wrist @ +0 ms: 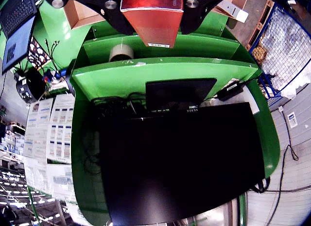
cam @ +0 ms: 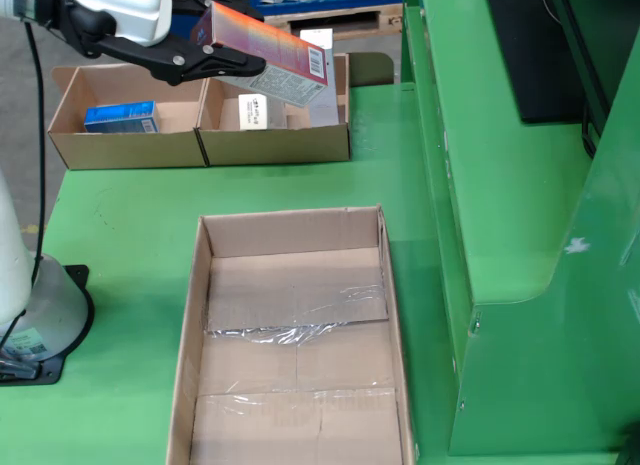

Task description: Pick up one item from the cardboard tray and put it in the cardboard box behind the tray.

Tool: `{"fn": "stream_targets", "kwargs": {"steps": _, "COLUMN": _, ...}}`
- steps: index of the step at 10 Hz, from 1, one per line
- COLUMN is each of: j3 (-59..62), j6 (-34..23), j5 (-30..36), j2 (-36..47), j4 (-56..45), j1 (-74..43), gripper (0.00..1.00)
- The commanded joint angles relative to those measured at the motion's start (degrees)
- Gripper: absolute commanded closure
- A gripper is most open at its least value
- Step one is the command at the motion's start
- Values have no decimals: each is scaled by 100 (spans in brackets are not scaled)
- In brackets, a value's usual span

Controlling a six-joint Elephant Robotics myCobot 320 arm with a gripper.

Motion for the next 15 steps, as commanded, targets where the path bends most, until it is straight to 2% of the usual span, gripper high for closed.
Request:
{"fn": "stream_targets", "kwargs": {"steps": 1, "j3": 140, "j6": 1156, "j5": -527, "j2": -116, "j4": -2609, "j1": 4031, "gripper": 100}}
{"fn": "stream_targets", "kwargs": {"steps": 2, "j3": 140, "j6": 844, "j5": -502, "j2": -641, "j4": -1605, "j1": 4601, "gripper": 100}}
{"fn": "stream_targets", "kwargs": {"steps": 4, "j3": 140, "j6": 844, "j5": -501, "j2": -641, "j4": -1605, "j1": 4601, "gripper": 100}}
{"fn": "stream_targets", "kwargs": {"steps": 5, "j3": 140, "j6": 446, "j5": -537, "j2": -1304, "j4": -387, "j1": 5030, "gripper": 100}}
{"fn": "stream_targets", "kwargs": {"steps": 6, "j3": 140, "j6": 446, "j5": -537, "j2": -1304, "j4": -387, "j1": 5030, "gripper": 100}}
{"fn": "stream_targets", "kwargs": {"steps": 7, "j3": 140, "j6": -473, "j5": -1510, "j2": -2445, "j4": 2358, "j1": 5623, "gripper": 100}}
{"fn": "stream_targets", "kwargs": {"steps": 8, "j3": 140, "j6": -473, "j5": -1510, "j2": -2445, "j4": 2358, "j1": 5623, "gripper": 100}}
{"fn": "stream_targets", "kwargs": {"steps": 9, "j3": 140, "j6": -995, "j5": -2086, "j2": -3016, "j4": 3577, "j1": 5988, "gripper": 100}}
{"fn": "stream_targets", "kwargs": {"steps": 10, "j3": 140, "j6": -985, "j5": -2087, "j2": -2930, "j4": 3580, "j1": 7081, "gripper": 100}}
{"fn": "stream_targets", "kwargs": {"steps": 15, "j3": 140, "j6": -1139, "j5": -2087, "j2": -2930, "j4": 3579, "j1": 7081, "gripper": 100}}
